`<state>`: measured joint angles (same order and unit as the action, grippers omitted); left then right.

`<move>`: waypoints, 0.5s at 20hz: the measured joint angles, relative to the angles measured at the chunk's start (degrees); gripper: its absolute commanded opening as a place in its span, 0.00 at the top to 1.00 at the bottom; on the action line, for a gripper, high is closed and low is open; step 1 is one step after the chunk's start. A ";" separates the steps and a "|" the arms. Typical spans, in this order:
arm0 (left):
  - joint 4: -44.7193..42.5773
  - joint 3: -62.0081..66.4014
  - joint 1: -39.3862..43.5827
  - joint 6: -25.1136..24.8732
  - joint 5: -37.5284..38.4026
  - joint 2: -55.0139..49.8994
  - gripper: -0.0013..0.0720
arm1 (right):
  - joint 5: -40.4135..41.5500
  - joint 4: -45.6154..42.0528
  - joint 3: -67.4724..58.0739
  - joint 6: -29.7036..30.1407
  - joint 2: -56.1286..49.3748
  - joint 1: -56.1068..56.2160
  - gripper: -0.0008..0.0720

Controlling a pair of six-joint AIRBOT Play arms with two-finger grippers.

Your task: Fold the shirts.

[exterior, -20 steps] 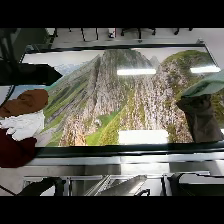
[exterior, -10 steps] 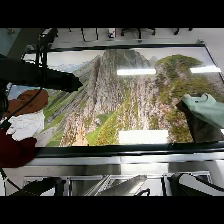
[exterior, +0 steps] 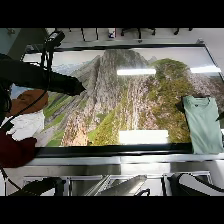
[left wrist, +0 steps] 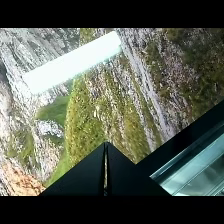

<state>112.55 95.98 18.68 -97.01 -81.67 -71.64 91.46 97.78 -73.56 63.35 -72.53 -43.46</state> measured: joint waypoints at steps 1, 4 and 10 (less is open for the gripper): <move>0.00 0.02 -0.02 0.00 0.00 0.00 0.96 | -0.92 3.08 -1.25 1.20 0.17 0.17 0.04; 0.00 0.90 -0.02 0.59 0.04 -0.02 0.96 | -4.92 13.66 -3.65 5.31 1.49 2.45 0.96; 0.02 0.94 0.61 5.33 -1.49 2.14 0.96 | -10.73 20.41 -2.25 12.98 5.75 17.11 0.96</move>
<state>112.57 96.92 19.29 -91.68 -83.15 -69.49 80.73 118.19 -75.81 76.34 -66.78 -26.35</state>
